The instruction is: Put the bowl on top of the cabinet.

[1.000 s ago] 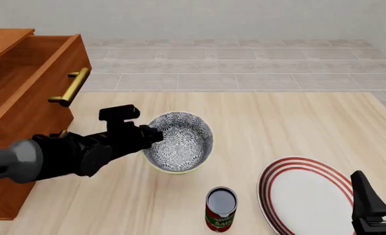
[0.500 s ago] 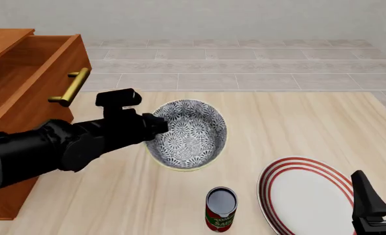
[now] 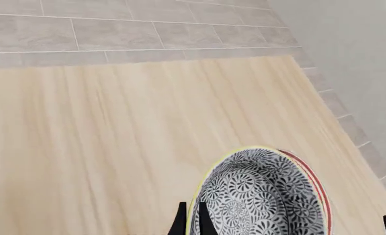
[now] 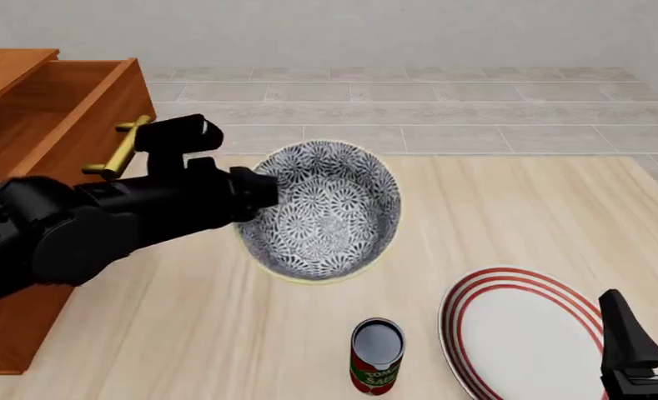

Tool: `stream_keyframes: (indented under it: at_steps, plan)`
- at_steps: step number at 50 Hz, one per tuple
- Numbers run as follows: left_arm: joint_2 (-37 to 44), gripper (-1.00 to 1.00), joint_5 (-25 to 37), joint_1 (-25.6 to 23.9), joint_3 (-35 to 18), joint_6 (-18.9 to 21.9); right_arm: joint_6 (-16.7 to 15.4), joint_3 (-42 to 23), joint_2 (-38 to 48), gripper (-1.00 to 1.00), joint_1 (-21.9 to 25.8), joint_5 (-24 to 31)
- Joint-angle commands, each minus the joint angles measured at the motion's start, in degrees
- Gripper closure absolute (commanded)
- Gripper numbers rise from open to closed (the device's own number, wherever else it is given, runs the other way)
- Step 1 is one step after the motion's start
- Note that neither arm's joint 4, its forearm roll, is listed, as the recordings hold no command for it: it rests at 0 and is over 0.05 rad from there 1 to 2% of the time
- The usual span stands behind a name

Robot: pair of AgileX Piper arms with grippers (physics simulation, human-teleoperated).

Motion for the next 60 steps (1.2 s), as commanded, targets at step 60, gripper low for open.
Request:
stream_keyframes:
  at_steps: [60]
  plan:
    - [-12.6,1.00,29.5,24.0,-28.4,-0.5,0.7,0.0,0.0,-1.00,-0.1,-0.2]
